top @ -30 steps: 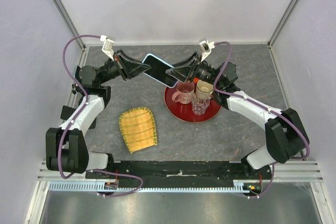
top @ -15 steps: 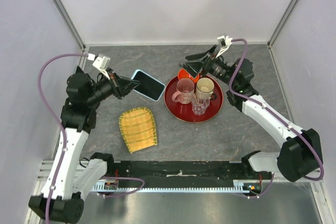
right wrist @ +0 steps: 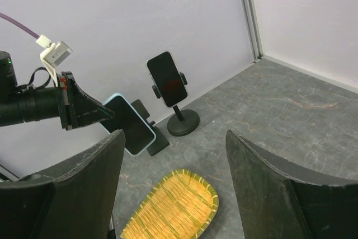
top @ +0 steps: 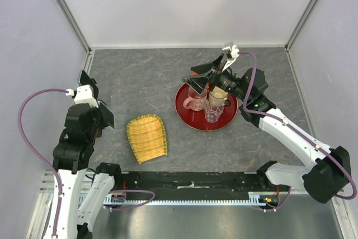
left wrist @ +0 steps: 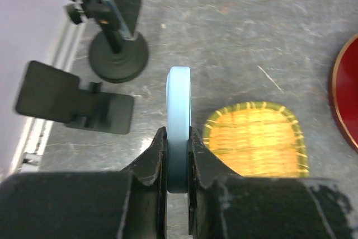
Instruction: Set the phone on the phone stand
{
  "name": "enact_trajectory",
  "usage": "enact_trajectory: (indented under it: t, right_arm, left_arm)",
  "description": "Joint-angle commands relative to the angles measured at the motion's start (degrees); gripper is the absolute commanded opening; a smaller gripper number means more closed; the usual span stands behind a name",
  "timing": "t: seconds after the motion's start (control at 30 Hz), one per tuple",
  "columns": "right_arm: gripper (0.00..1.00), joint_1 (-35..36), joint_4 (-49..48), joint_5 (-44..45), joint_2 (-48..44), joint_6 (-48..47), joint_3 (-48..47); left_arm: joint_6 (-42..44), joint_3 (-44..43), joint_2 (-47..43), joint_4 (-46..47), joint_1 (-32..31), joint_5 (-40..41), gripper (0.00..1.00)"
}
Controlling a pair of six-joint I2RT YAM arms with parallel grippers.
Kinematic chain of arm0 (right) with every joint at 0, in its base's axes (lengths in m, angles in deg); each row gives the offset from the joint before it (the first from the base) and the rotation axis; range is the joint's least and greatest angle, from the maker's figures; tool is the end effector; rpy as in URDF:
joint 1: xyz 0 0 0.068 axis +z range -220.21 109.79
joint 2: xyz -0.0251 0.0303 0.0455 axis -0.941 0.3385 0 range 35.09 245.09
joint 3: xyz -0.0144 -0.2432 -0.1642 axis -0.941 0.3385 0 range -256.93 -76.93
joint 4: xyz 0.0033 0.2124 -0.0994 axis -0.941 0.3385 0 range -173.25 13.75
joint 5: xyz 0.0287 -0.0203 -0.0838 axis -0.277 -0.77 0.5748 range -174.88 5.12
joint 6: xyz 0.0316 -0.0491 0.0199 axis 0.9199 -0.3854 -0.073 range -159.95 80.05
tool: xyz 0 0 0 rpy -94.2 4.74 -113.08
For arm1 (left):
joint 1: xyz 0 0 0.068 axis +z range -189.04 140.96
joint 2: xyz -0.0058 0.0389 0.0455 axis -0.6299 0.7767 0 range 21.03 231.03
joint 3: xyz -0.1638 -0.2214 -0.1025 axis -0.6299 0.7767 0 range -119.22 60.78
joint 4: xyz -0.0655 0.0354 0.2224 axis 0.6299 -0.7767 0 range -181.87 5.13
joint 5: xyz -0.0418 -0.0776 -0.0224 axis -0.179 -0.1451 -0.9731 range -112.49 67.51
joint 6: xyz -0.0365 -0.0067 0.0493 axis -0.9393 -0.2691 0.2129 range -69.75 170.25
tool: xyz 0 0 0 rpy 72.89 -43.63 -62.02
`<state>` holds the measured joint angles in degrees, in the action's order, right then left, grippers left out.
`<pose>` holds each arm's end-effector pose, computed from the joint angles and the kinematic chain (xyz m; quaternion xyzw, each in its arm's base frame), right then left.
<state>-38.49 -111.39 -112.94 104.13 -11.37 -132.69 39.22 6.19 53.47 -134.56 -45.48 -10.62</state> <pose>0.2038 0.1517 0.4185 -0.2083 0.5860 0.5140 0.5907 0.0631 0.0024 0.3485 -0.0877 0.8477 0.0091 0.5231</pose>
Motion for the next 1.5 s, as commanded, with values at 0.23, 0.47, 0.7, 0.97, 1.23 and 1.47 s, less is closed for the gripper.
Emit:
enact_trajectory:
  t: [0.23,0.47,0.7,0.97,1.23,1.47]
  right_arm:
    - [0.85,9.23,5.21,9.42,-4.78,-11.44,-3.39]
    - [0.9,13.36,1.78,9.25,-9.44,-12.93,-0.48]
    - [0.9,12.57,1.16,4.5,-8.83,-11.88,-0.92]
    - [0.89,8.71,-4.91,-0.16,-9.71,-7.22,1.8]
    - [0.89,10.11,-4.82,0.19,-9.53,-8.54,1.72]
    - [0.9,11.16,-3.76,0.81,-10.23,-10.12,1.54]
  left_arm:
    - [2.5,-5.61,2.0,-0.58,1.42,14.23,0.02]
    - [5.82,-10.8,6.3,-3.75,5.11,16.32,0.02]
    - [16.02,-13.7,10.0,2.04,11.43,9.32,0.02]
    - [33.43,-4.22,9.04,12.68,20.23,-1.15,0.02]
    - [37.91,0.27,6.92,19.11,31.92,-18.8,0.02]
    - [37.57,1.68,10.18,20.68,36.93,-27.77,0.02]
